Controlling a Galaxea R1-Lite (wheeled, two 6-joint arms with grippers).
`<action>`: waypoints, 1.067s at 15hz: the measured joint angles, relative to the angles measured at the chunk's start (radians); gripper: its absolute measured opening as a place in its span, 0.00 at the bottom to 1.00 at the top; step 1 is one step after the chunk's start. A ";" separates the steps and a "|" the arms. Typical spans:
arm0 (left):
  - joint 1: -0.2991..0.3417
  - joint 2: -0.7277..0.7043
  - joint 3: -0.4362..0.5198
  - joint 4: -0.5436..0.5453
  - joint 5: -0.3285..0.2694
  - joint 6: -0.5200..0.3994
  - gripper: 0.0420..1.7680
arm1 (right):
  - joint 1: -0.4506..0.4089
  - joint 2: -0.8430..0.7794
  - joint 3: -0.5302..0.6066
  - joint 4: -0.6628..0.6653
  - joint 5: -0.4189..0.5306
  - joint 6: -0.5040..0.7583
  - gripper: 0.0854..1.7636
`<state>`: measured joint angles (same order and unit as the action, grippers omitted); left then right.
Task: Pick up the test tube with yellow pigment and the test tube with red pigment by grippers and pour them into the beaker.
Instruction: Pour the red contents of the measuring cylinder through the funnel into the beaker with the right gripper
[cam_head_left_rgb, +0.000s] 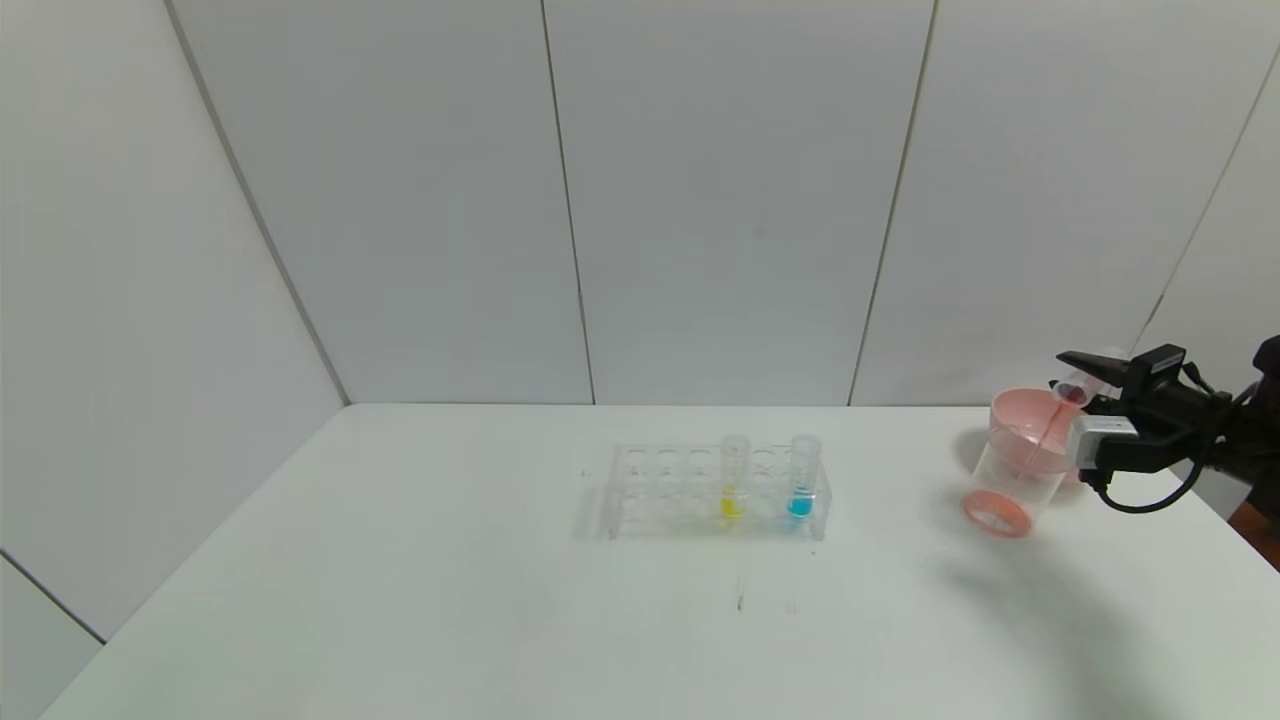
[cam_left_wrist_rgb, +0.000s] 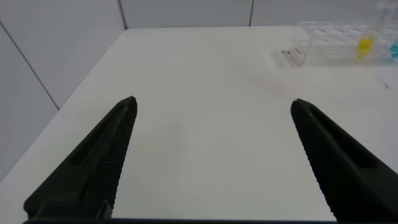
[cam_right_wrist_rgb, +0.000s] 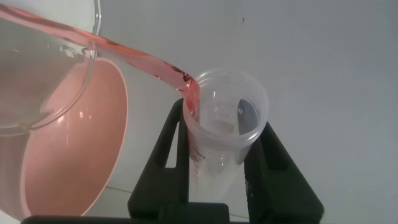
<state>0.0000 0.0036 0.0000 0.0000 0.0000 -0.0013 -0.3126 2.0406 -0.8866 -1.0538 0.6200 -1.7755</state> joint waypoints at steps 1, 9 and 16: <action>0.000 0.000 0.000 0.000 0.000 0.000 1.00 | 0.000 0.000 -0.001 0.003 0.000 -0.013 0.28; 0.000 0.000 0.000 0.000 0.000 0.000 1.00 | 0.003 -0.012 0.001 0.010 0.000 -0.049 0.28; 0.000 0.000 0.000 0.000 0.000 0.000 1.00 | 0.005 -0.023 -0.008 0.046 0.002 -0.038 0.28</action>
<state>0.0000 0.0036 0.0000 0.0000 0.0000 -0.0013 -0.3079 2.0181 -0.8947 -1.0074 0.6219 -1.8134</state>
